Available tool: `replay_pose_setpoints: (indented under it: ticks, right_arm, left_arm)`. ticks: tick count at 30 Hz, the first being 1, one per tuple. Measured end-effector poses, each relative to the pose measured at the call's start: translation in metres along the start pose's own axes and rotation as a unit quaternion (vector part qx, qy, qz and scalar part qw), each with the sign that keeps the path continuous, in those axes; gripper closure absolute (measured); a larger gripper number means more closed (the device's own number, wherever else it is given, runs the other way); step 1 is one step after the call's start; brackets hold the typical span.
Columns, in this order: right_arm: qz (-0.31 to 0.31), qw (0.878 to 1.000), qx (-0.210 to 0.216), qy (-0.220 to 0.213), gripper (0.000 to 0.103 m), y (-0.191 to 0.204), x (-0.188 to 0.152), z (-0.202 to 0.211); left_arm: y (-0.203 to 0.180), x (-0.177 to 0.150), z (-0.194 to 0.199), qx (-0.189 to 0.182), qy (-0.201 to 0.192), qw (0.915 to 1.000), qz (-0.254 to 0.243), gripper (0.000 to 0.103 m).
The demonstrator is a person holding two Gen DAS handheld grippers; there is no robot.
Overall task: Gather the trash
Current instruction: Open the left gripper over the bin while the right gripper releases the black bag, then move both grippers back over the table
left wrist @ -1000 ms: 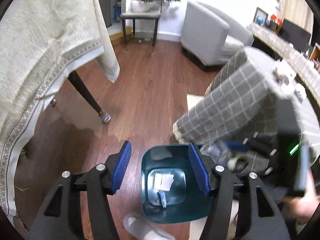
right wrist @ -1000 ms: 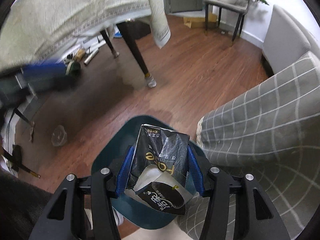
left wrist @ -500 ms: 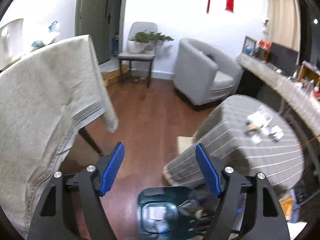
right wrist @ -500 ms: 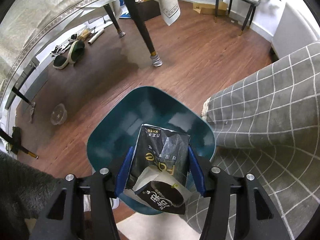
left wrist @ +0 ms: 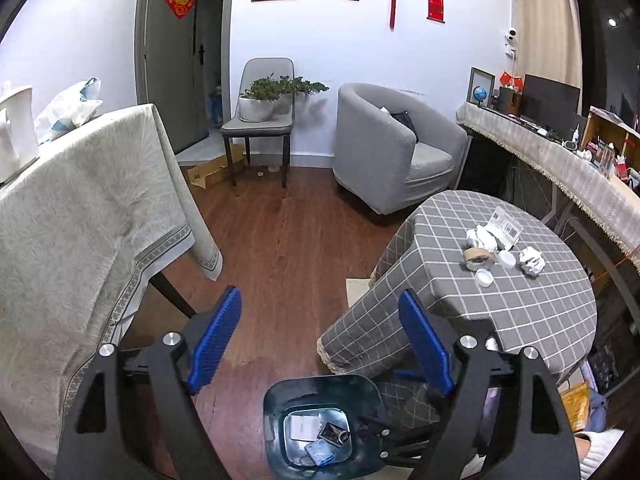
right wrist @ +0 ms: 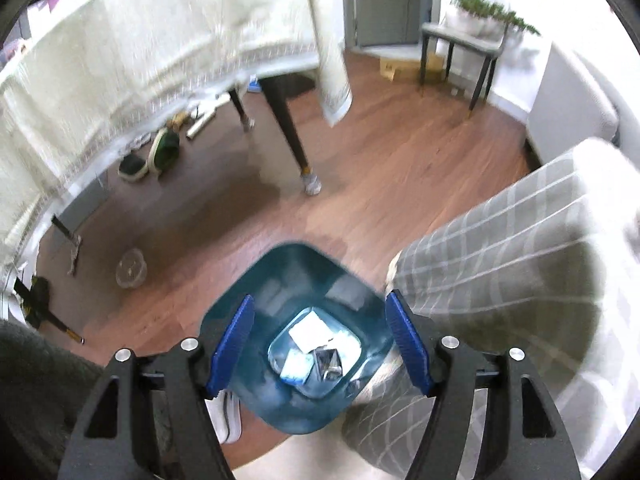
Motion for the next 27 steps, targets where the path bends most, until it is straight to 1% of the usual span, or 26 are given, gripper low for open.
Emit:
replay_pose_setpoints:
  ticks: [3,5,8,13,17,22,27]
  right_arm:
    - [-0.003,0.999,-0.014,-0.038,0.033,-0.01,0.013,0.024]
    - [-0.004,0.997,-0.03,-0.065,0.03,-0.019,0.019,0.04]
    - [-0.014,0.995,-0.042,-0.085,0.029,-0.032,0.02,0.055]
    - [-0.032,0.993,-0.068,-0.095,0.029,-0.064,0.013,0.071]
    - [-0.047,0.99,-0.088,-0.103,0.028,-0.087,0.01,0.083]
    - [-0.057,0.987,-0.107,-0.106,0.027,-0.115,0.003,0.097]
    - [-0.063,0.982,-0.137,-0.112,0.026,-0.15,-0.003,0.113]
  left_arm:
    - [-0.008,0.005,0.003,-0.004,-0.011,0.9999,0.005,0.017]
    - [-0.014,0.006,0.004,-0.008,-0.02,0.9997,0.011,0.016]
    - [-0.024,0.007,0.001,-0.01,-0.027,0.9996,0.009,0.015]
    - [-0.039,0.004,-0.014,-0.026,-0.018,0.9994,0.015,0.014]
    - [-0.055,0.003,-0.026,-0.03,-0.012,0.9995,0.006,0.014]
    - [-0.08,0.001,-0.041,-0.044,-0.01,0.9989,-0.011,0.014]
    - [-0.105,-0.006,-0.06,-0.062,0.005,0.9975,-0.032,0.014]
Point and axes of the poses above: each gripper's, at about its wrist camera, not at the fingertips, and z roughly against the way its jaws point, y to its left, x to its top, the point moved 2 cm from there along -z, roughly the way its jaws point, and after that the axes turned 8 degrees about -y, right-handed, at the moved point
